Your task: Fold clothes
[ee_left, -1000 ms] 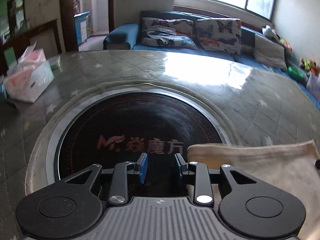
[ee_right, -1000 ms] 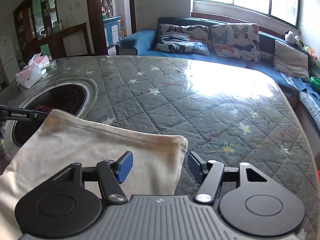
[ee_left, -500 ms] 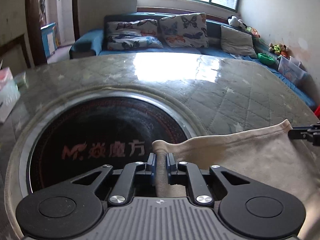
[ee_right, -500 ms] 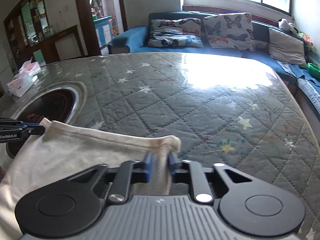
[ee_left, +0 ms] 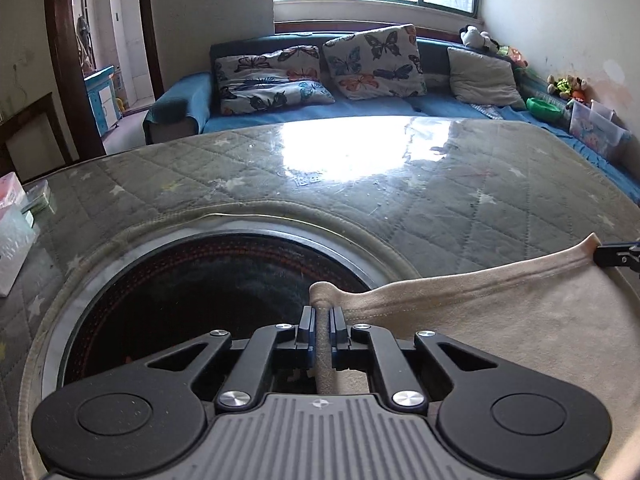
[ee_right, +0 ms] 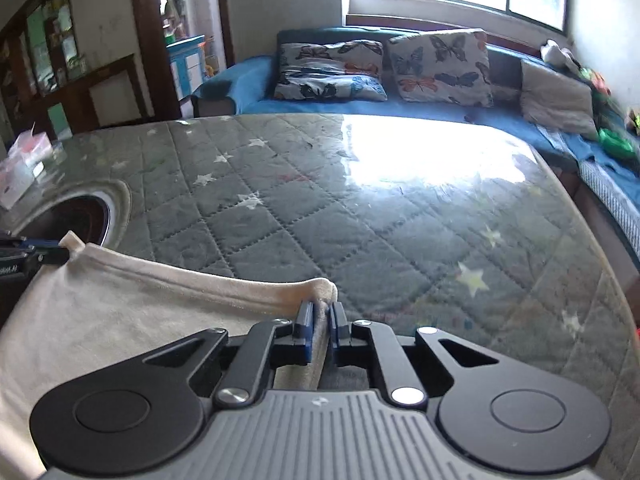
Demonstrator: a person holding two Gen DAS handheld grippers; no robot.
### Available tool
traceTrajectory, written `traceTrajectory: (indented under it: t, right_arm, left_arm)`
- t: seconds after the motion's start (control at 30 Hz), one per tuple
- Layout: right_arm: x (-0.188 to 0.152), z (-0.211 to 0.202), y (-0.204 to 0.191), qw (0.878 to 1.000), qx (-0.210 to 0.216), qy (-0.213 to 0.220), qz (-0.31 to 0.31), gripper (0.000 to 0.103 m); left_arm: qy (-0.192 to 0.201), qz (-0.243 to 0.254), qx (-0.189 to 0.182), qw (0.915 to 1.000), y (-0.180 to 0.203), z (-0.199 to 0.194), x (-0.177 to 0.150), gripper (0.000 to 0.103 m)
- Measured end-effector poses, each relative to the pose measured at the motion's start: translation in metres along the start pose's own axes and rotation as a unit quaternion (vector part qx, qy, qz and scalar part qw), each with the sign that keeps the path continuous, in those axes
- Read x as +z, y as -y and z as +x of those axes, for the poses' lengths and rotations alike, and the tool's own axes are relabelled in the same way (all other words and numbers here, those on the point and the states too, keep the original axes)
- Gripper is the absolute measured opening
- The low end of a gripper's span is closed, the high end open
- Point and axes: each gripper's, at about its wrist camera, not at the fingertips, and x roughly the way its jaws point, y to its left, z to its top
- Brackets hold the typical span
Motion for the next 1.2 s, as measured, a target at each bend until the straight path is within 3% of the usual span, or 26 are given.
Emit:
traceTrajectory:
  t: [0.2, 0.4, 0.63, 0.83, 0.93, 1.07, 1.1, 1.17, 1.2]
  right_arm:
    - [-0.004, -0.033, -0.012, 0.999, 0.015, 0.009, -0.042, 0.015]
    - [-0.033, -0.084, -0.047, 0.991, 0.074, -0.011, -0.112, 0.017]
    - [-0.083, -0.139, -0.105, 0.964, 0.168, -0.053, -0.198, 0.034]
    - [-0.119, -0.157, -0.145, 0.938, 0.208, -0.083, -0.266, 0.035]
    - [-0.129, -0.158, -0.159, 0.93, 0.208, -0.075, -0.295, 0.035]
    - [-0.135, -0.153, -0.167, 0.929, 0.204, -0.071, -0.301, 0.032]
    - [-0.135, -0.152, -0.169, 0.928, 0.205, -0.071, -0.302, 0.028]
    - [-0.136, -0.152, -0.167, 0.928, 0.206, -0.073, -0.303, 0.011]
    - [-0.136, -0.152, -0.167, 0.929, 0.204, -0.071, -0.301, 0.01]
  left_arm:
    - [0.016, 0.006, -0.001, 0.9998, 0.007, -0.019, 0.0, 0.015]
    - [0.016, 0.031, -0.051, 0.9981, 0.034, -0.037, -0.004, 0.015]
    - [-0.001, 0.067, -0.079, 0.9946, 0.067, -0.035, -0.02, 0.015]
    - [-0.001, 0.073, -0.073, 0.9947, 0.073, -0.032, -0.024, 0.016]
    - [-0.002, 0.072, -0.072, 0.9948, 0.074, -0.032, -0.025, 0.017]
    - [-0.002, 0.072, -0.071, 0.9948, 0.074, -0.032, -0.026, 0.017]
    - [-0.002, 0.072, -0.072, 0.9948, 0.073, -0.032, -0.026, 0.017]
    - [-0.002, 0.072, -0.072, 0.9948, 0.073, -0.032, -0.026, 0.018]
    - [-0.002, 0.072, -0.072, 0.9948, 0.073, -0.032, -0.026, 0.019]
